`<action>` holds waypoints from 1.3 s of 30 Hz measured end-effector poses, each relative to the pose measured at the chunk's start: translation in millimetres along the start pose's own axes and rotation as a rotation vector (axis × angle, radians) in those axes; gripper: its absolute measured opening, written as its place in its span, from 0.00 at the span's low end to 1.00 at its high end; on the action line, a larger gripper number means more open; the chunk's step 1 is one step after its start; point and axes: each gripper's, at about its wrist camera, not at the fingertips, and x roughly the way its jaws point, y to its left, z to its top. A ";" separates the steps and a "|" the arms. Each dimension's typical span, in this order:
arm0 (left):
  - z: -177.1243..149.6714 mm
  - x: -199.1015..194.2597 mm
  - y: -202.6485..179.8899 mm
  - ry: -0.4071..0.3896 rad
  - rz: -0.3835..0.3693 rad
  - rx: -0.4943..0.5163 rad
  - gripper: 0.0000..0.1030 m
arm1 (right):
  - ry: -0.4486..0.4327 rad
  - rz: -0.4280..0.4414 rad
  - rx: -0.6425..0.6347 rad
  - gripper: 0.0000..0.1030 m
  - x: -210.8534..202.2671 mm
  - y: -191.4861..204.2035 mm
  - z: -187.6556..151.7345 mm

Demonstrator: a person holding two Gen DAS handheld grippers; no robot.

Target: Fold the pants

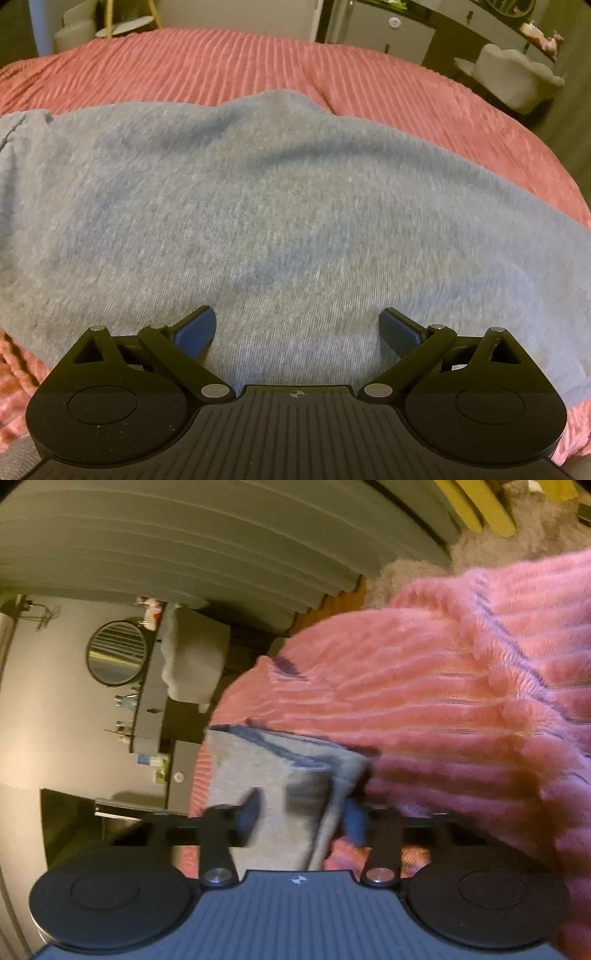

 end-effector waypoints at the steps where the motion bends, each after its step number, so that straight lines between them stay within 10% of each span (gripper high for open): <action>1: 0.0 -0.3 0.0 0.000 0.002 0.001 0.97 | 0.000 -0.003 0.017 0.18 5.2 -3.5 0.2; 9: 1.2 2.8 -2.5 0.004 0.017 0.009 0.97 | 0.016 0.113 0.062 0.15 14.4 -10.2 -1.3; 22: 0.0 0.8 -2.6 -0.002 0.016 0.003 0.97 | 0.006 -0.038 -0.135 0.10 25.4 28.8 -8.2; 29: -1.6 -5.1 -1.3 -0.014 -0.009 -0.006 0.97 | -0.010 0.019 -0.153 0.10 14.0 49.6 -11.7; 35: -1.6 -12.1 4.4 -0.018 -0.041 -0.032 0.97 | -0.015 -0.133 -0.205 0.10 21.2 60.8 -13.4; 39: -4.5 -25.3 10.3 -0.057 -0.059 -0.057 0.97 | -0.032 -0.146 -0.407 0.10 16.8 113.7 -35.1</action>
